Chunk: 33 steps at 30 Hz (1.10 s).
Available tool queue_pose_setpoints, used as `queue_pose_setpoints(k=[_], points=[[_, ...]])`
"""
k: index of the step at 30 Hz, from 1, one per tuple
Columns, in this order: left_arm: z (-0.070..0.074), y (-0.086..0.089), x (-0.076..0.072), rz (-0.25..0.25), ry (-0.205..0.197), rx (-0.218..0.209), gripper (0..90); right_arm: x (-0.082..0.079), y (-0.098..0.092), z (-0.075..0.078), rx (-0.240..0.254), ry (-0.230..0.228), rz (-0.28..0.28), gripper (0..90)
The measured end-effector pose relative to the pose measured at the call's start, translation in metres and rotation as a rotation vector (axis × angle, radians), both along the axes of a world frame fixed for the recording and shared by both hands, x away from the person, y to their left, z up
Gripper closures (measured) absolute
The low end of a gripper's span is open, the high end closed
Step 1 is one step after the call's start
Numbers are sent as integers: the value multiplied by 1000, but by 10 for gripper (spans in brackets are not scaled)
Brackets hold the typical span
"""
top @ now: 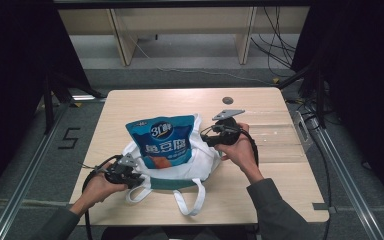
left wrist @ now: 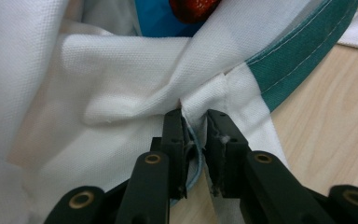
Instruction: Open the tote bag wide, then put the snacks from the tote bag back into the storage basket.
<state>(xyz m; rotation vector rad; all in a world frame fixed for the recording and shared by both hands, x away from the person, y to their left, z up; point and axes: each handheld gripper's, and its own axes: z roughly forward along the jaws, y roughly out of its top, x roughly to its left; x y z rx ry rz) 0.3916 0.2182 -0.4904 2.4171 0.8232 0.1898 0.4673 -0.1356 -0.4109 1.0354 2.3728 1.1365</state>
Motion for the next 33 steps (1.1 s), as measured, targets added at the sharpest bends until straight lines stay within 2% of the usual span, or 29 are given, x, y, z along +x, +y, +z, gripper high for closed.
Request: queue_pose_setpoints(k=[2,3,4,5,6,8,9,10,11,13,16,18,19,22,23,25,26,27,31,33], points=[[0,0,0,5,0,0,756,0,0,0,3,-9,0,426],[1,2,0,3,-6,13,712,-2,0,1,10,0,4,421],[2,3,0,2,-4,6,712,-2,0,1,10,0,4,421],[2,4,-2,14,-16,0,661,-2,-1,2,2,0,13,418],[7,7,-5,25,-47,1,578,-4,-2,4,2,22,16,407],[13,9,-10,46,-46,-46,535,-6,-2,5,-5,20,26,399],[15,10,-13,59,-56,-62,509,-8,-3,8,-12,35,20,395],[15,10,-13,59,-56,-62,483,-8,-3,7,-14,8,19,391],[20,11,-17,80,-67,-72,459,-10,-4,8,-15,16,27,386],[24,13,-23,105,-84,-86,440,-11,-4,10,-18,34,32,383],[28,14,-32,117,-99,-98,414,-15,-6,11,-32,26,39,376],[31,15,-40,120,-110,-99,393,-15,-8,12,-46,4,66,373],[32,15,-42,122,-117,-98,383,-19,-9,13,-37,30,45,370],[33,16,-51,124,-117,-107,349,-22,-11,14,-38,28,48,364],[34,18,-55,121,-132,-93,338,-24,-13,18,-52,61,62,358],[34,18,-58,133,-129,-93,329,-25,-13,17,-41,47,57,357],[35,18,-60,131,-135,-96,315,-25,-14,20,-54,62,65,356],[36,18,-62,138,-134,-95,313,-24,-14,19,-56,42,75,353],[36,20,-68,134,-136,-100,301,-25,-15,22,-62,55,75,350],[36,22,-72,142,-131,-95,296,-25,-13,25,-76,31,93,332]])
